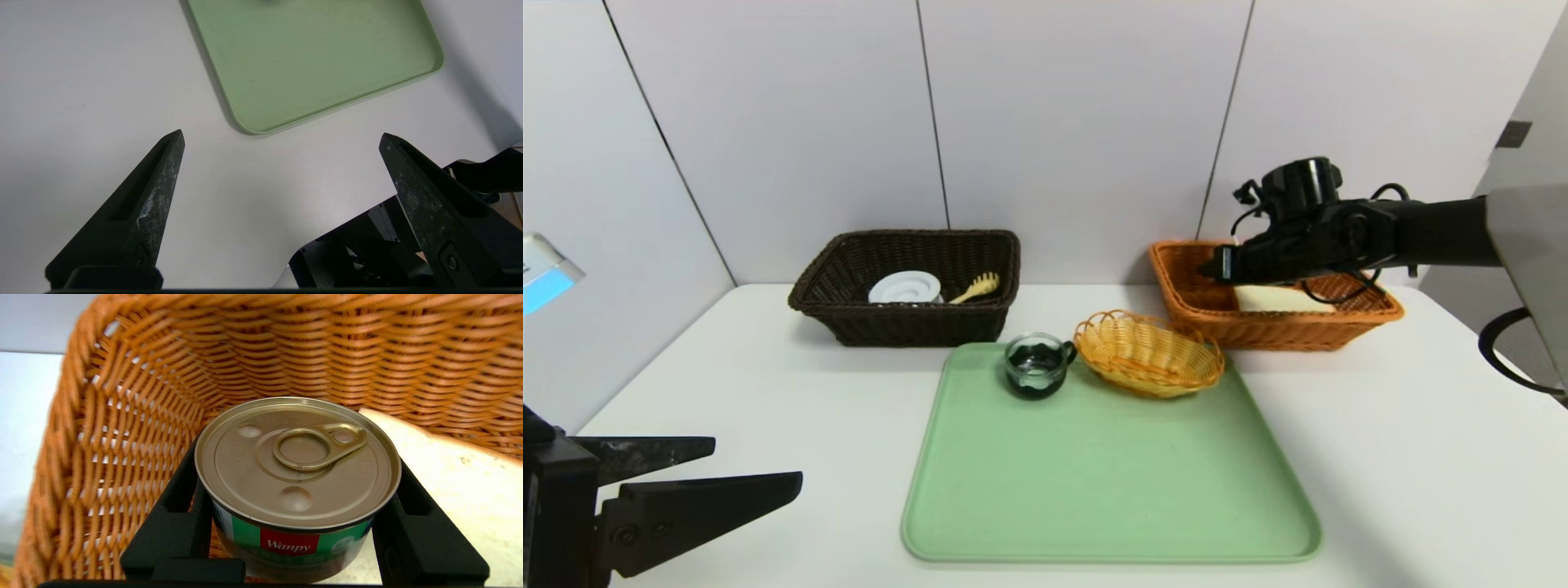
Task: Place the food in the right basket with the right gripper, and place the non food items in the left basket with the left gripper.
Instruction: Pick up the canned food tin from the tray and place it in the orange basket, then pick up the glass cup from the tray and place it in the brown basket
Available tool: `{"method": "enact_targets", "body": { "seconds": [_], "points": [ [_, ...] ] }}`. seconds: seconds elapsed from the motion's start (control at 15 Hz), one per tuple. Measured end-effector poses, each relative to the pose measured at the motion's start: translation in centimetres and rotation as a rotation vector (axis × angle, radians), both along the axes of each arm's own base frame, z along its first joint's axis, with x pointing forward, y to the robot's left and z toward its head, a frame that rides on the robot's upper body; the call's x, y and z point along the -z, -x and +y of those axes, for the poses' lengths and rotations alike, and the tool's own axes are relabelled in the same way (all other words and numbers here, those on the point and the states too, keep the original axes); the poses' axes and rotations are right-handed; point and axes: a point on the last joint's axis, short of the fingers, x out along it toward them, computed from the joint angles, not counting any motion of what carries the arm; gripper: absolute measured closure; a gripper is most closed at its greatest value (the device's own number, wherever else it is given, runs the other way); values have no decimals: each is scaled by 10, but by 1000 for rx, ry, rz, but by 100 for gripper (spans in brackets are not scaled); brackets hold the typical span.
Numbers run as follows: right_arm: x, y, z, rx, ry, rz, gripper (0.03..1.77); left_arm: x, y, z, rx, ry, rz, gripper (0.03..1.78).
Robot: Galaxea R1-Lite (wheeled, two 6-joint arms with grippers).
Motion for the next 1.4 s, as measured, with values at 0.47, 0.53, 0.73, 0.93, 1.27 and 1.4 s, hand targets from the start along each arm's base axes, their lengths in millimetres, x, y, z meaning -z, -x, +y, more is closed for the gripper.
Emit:
{"method": "enact_targets", "body": {
  "seconds": [0.47,0.53,0.73,0.93,1.27,1.4],
  "points": [
    [17,-6,5,-10,10,32,77,1,-3,-2,0,-7,6,12],
    [17,-6,5,-8,5,23,67,1,-3,-2,0,-7,7,12],
    [15,-9,6,-10,3,-17,48,1,-4,-3,1,-10,8,12],
    [15,-10,7,-7,6,-19,36,1,-5,-4,0,-10,10,12],
    [-18,0,3,43,26,-82,23,1,-5,-3,-6,-10,9,12],
    [-39,13,1,54,23,-100,20,0,-5,-3,-7,-9,6,12]
  ]
}}
